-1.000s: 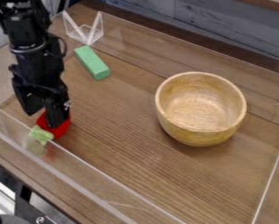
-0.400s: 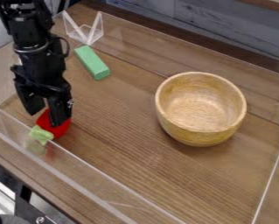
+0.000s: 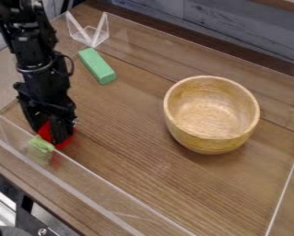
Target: Move the red object to the right side of the table
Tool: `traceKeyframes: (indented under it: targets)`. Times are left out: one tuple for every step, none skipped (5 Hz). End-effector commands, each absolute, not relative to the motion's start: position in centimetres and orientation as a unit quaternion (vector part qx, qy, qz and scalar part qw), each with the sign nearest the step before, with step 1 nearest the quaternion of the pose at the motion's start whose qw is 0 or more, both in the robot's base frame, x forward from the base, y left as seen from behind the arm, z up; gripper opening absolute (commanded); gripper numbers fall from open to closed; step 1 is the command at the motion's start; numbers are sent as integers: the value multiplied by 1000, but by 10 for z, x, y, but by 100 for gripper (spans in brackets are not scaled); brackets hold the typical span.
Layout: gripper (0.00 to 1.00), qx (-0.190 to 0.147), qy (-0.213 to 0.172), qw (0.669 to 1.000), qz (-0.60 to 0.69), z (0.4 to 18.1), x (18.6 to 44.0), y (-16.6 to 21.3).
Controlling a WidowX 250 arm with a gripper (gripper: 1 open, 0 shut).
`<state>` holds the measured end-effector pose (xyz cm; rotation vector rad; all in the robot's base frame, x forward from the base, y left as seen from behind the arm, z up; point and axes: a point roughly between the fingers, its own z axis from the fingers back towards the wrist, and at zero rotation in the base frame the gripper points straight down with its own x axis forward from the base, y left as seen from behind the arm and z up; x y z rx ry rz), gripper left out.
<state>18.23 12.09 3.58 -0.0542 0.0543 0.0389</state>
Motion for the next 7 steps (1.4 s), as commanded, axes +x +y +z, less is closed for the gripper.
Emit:
traceKeyframes:
  targets:
    - [0,-22,4,1000,-10,47,189,108]
    - [0,-21,-17,1000,-6,72,184,97]
    - [0,-27,-38,999,-9,93,181,71]
    - [0,-42,-46,996,-61,101,184,35]
    - [0,-55,-43,991,-117,93,184,-9]
    - [0,-65,-39,992,-100,75,180,-41]
    - [0,-74,-36,991,-103,60,179,-65]
